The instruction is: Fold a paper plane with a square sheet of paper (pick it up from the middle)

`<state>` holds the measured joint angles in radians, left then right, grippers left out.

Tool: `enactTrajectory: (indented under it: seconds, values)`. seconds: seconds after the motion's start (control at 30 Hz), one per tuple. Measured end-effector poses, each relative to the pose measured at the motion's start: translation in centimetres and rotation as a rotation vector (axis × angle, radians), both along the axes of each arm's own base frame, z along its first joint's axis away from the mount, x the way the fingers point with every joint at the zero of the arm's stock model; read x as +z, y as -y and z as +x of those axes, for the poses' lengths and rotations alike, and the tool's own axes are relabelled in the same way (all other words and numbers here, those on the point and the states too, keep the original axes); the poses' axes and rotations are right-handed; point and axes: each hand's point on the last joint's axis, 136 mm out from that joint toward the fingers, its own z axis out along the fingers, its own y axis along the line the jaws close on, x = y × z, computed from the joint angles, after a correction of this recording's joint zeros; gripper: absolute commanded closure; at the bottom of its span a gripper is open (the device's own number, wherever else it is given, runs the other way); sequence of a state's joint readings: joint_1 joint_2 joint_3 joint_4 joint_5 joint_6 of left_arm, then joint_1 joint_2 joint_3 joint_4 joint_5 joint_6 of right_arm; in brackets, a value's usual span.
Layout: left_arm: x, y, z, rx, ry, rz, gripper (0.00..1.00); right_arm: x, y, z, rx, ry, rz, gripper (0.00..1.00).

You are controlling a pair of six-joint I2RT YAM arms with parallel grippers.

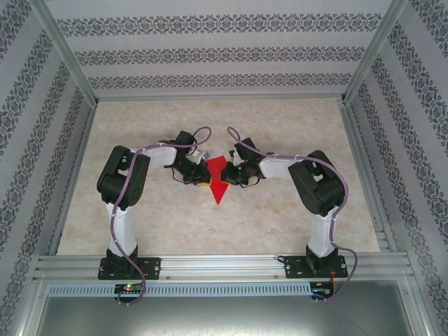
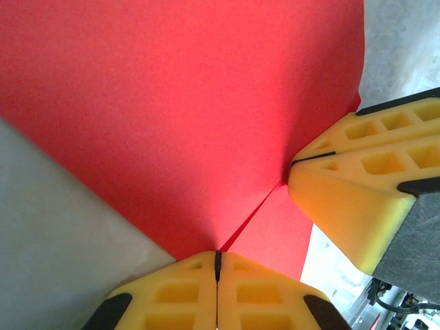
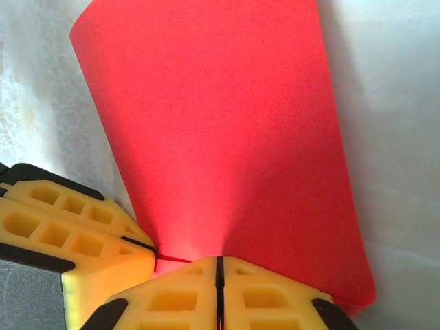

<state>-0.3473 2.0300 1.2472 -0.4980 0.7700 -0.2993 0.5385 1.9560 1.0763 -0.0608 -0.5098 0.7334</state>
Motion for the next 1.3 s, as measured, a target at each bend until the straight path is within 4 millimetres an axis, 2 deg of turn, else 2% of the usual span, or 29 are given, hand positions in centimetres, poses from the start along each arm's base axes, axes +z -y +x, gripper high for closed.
enactTrajectory:
  seconds: [0.27,0.37,0.5,0.63,0.7,0.93,1.07,1.3]
  values:
    - [0.8,-0.9,1.3,0.036,0.042,0.081,0.76,-0.1,-0.1,0.1,0.007,-0.003,-0.005,0.90]
    - [2.4,-1.4,1.5,0.050,0.083,0.103,0.76,-0.1,-0.1,0.1,0.007,-0.006,-0.005,0.90]
    - [5.7,-1.4,1.8,0.073,0.154,0.087,0.76,-0.1,-0.1,0.0,0.008,-0.007,-0.003,0.90]
    - [7.5,-0.6,0.1,0.087,0.179,0.045,0.78,-0.1,-0.3,0.0,0.012,-0.010,0.011,0.90]
    - [7.1,0.3,-1.0,0.081,0.162,0.026,0.80,0.0,-0.5,0.0,0.014,-0.012,0.020,0.90]
    - [3.7,2.3,-4.6,0.086,0.077,-0.017,0.84,0.0,-0.7,0.0,0.007,-0.014,0.043,0.90]
    - [2.5,2.6,-5.3,0.112,0.057,-0.047,0.84,0.0,-0.8,0.0,0.003,-0.015,0.050,0.90]
    - [1.2,3.3,-4.8,0.130,0.046,-0.077,0.84,0.0,-0.8,0.0,0.000,-0.018,0.053,0.90]
